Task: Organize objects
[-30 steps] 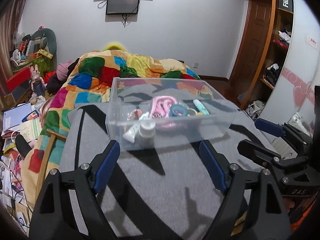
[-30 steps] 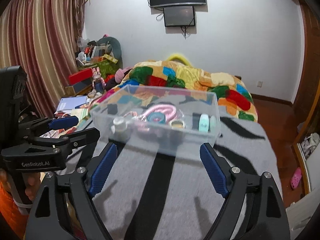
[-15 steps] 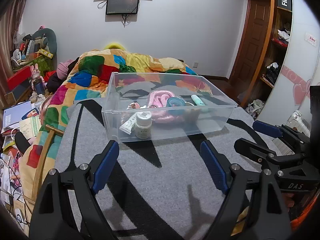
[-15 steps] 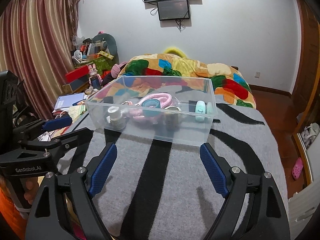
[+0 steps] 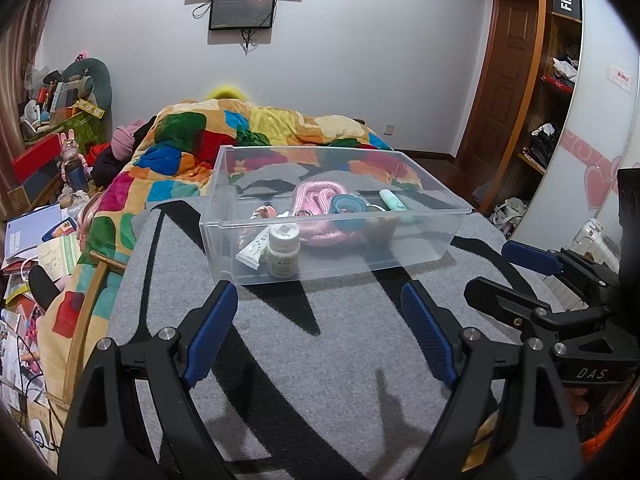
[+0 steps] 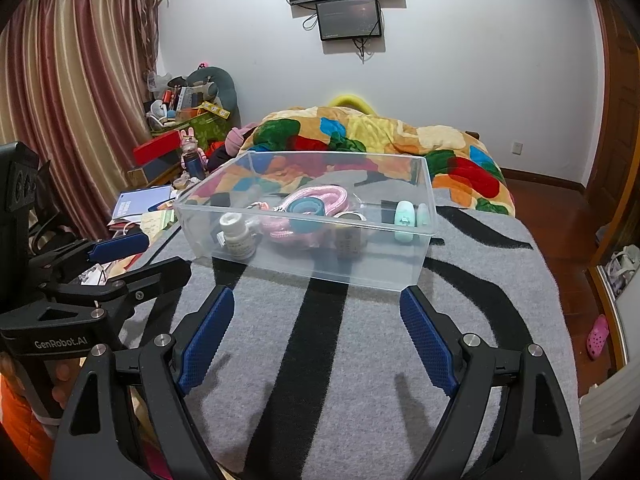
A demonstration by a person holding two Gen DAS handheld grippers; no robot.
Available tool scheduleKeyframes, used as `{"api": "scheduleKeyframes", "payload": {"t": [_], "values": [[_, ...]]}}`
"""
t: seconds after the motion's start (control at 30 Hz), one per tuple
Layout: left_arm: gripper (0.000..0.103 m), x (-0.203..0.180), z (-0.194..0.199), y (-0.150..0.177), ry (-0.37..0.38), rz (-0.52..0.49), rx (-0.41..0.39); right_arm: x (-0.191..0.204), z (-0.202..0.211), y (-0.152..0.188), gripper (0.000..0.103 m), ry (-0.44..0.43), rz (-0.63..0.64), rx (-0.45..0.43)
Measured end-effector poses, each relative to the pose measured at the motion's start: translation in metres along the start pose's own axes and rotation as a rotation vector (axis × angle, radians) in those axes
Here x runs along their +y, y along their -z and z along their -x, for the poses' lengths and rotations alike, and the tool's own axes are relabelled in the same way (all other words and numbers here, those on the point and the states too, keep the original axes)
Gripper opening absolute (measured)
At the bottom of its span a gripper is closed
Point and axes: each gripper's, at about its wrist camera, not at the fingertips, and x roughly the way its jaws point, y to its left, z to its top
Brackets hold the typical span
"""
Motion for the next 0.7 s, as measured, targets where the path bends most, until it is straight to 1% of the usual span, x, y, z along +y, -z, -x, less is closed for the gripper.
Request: {"api": "scheduleKeyframes", "payload": {"t": [0.27, 0.33, 0.7], "values": [[0.086, 0.0, -0.0001, -0.0001, 0.001, 0.001, 0.0, 0.0018, 0.0003, -0.0004, 0.083, 0.001, 0.005, 0.0], [0.087, 0.0001, -0.0001, -0.0005, 0.002, 0.003, 0.002, 0.002, 0.0009, -0.0008, 0.083, 0.001, 0.006, 0.0], [0.088, -0.0007, 0.0004, -0.0007, 0.007, 0.004, 0.004, 0.0031, 0.0022, -0.0015, 0.083, 0.001, 0.007, -0.001]]}}
